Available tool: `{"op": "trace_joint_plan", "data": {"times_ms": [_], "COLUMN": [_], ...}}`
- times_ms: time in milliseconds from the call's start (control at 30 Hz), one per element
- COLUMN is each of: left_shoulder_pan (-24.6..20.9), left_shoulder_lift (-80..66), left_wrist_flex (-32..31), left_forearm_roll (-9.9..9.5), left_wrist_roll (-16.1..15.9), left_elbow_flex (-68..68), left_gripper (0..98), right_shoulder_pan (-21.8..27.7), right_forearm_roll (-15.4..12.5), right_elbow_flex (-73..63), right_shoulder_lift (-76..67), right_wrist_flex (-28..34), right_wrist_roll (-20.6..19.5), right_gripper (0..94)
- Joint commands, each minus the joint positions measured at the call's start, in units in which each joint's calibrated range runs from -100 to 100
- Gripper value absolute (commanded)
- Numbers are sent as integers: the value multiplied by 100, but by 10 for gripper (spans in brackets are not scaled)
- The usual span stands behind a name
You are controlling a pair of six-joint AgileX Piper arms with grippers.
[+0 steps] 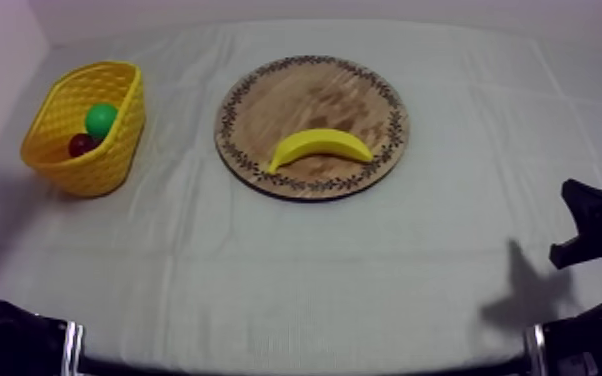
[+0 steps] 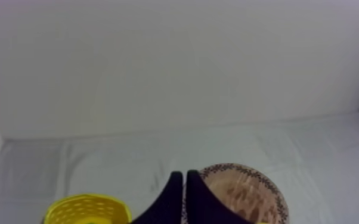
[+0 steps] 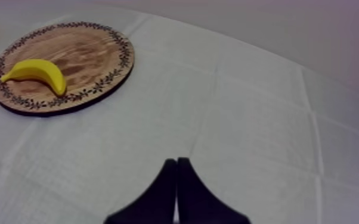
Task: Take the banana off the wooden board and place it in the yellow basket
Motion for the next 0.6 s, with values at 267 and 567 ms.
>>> {"op": "trace_joint_plan", "data": {"times_ms": [267,567], "left_shoulder_pan": [769,1292], "left_shoulder_lift": [1415,2399], "left_wrist_flex": [639,1174], "left_forearm_roll": [-228,-316], "left_wrist_roll": [-646,-1281], "left_elbow_flex": [-1279,-1784], "left_gripper": [0,0], "right_shoulder_pan": [0,0], "right_forearm_roll": [0,0], "right_elbow_flex": [-3,-3], "right_shoulder_lift": [0,0], "right_wrist_flex": [-2,-2], "right_wrist_roll": [-1,-1], "right_gripper": [3,3]}}
